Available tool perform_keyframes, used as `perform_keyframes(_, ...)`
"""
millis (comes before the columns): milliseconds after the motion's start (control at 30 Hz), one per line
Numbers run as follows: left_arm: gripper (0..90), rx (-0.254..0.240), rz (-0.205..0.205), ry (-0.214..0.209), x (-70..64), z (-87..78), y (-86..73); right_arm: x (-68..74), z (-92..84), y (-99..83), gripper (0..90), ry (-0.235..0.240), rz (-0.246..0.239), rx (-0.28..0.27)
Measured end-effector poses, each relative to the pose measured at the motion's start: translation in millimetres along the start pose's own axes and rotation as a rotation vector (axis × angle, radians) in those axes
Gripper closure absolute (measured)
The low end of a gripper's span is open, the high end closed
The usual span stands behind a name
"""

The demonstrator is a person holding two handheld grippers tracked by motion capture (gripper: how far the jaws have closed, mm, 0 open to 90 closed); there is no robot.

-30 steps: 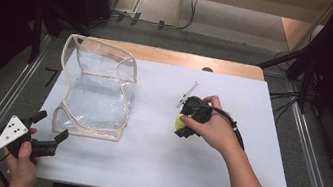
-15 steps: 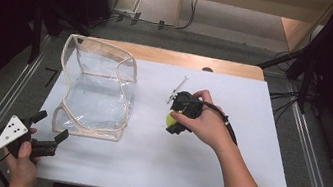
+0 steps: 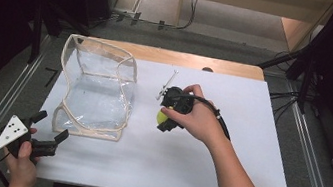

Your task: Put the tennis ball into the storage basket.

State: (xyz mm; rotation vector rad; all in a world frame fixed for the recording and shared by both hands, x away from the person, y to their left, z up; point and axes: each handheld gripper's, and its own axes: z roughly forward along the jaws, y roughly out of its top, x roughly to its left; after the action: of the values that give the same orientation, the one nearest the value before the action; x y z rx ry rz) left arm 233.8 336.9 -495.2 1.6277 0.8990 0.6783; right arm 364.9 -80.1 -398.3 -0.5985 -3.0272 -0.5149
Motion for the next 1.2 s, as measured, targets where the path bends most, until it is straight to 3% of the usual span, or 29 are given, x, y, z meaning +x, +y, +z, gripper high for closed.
perform_keyframes(700, 0.0, 0.001, -0.002, 0.002, 0.0, 0.2, 0.0, 14.0, -13.5, 30.6, 22.3, 0.010, -0.056, -0.013)
perform_keyframes(1200, 0.0, 0.003, 0.000, 0.000, -0.1, 0.2, 0.1, 22.7, -28.5, 50.8, 22.4, 0.050, -0.091, -0.026)
